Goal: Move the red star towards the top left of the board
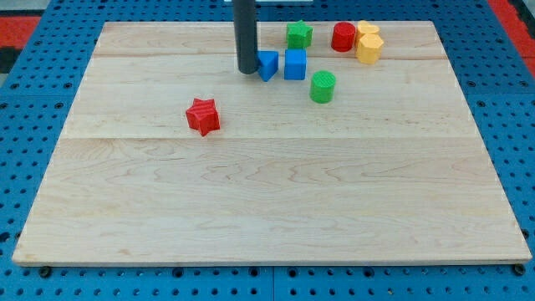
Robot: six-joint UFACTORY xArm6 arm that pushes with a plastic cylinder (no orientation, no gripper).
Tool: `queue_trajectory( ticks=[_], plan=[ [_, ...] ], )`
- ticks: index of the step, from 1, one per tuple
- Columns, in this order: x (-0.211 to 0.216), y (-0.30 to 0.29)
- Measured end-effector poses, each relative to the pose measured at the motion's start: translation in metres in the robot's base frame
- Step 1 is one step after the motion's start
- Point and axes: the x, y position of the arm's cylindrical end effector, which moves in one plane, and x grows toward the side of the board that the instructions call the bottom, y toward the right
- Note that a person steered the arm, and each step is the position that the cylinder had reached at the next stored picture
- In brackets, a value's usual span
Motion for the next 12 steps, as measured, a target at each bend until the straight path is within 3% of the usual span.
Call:
queue_trajectory(
  ticks=[1,3,6,12],
  plan=[
    [0.001,0.040],
    [0.028,-0.002],
    [0.122,-0.022],
    [0.157,-0.072]
  ],
)
